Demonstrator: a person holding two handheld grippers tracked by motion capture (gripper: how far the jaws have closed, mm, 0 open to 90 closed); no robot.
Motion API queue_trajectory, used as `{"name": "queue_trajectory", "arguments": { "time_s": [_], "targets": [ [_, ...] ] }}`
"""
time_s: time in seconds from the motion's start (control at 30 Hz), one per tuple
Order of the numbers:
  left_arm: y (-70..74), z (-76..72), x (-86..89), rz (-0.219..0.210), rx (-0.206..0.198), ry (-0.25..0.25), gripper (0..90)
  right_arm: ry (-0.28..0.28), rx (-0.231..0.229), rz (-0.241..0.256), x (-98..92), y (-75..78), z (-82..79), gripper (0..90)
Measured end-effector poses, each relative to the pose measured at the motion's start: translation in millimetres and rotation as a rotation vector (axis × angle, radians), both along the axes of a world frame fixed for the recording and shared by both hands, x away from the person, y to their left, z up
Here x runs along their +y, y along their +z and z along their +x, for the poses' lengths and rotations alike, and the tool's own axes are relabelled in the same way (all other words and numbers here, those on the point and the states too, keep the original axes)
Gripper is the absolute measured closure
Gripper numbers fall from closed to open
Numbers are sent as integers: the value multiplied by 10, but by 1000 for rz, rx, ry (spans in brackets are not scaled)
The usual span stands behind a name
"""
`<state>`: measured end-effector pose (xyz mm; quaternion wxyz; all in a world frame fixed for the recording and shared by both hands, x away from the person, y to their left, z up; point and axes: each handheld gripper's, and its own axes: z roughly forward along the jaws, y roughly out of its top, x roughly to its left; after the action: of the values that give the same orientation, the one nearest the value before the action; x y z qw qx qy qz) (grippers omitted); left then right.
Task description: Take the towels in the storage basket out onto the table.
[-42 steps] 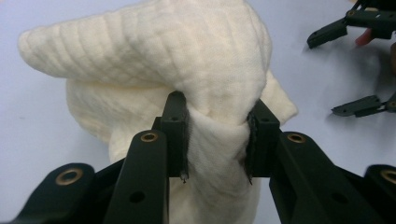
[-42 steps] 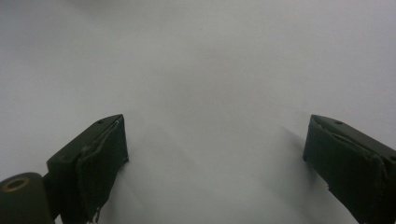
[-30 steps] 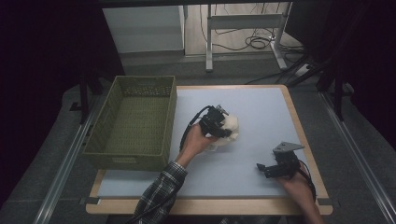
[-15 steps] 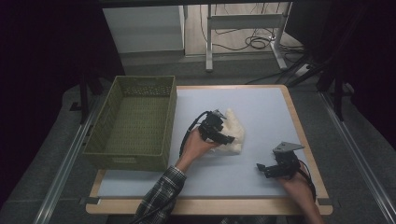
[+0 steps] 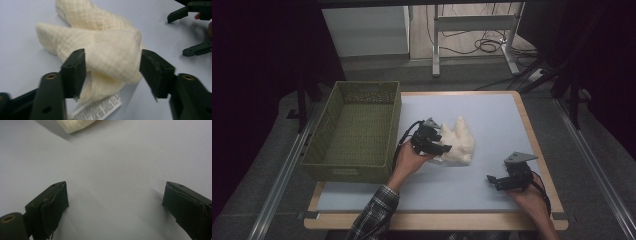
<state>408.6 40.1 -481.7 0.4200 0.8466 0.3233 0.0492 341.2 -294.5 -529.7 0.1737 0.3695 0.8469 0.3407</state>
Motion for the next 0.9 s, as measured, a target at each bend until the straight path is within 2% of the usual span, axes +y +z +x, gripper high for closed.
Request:
{"name": "queue_trajectory", "arguments": {
  "time_s": [0.07,0.2,0.33,0.4,0.63,0.73,0.9],
  "targets": [
    [-45,-23,47,-8,4,5,445,-1,1,1,-1,1,0,67],
    [-132,-70,99,3,-11,11,537,-4,-1,6,-6,6,-1,102],
    [-220,-103,123,-3,-4,20,512,-31,-5,14,-26,31,1,206],
    [-280,-115,129,18,-10,26,503,-48,5,8,-17,59,19,279],
    [-395,-101,124,22,0,36,495,20,29,14,118,138,137,428],
    [-442,-88,124,29,5,35,524,47,33,40,173,188,203,485],
    [-476,-89,144,7,10,37,601,84,50,92,294,288,371,548]
  ]
}}
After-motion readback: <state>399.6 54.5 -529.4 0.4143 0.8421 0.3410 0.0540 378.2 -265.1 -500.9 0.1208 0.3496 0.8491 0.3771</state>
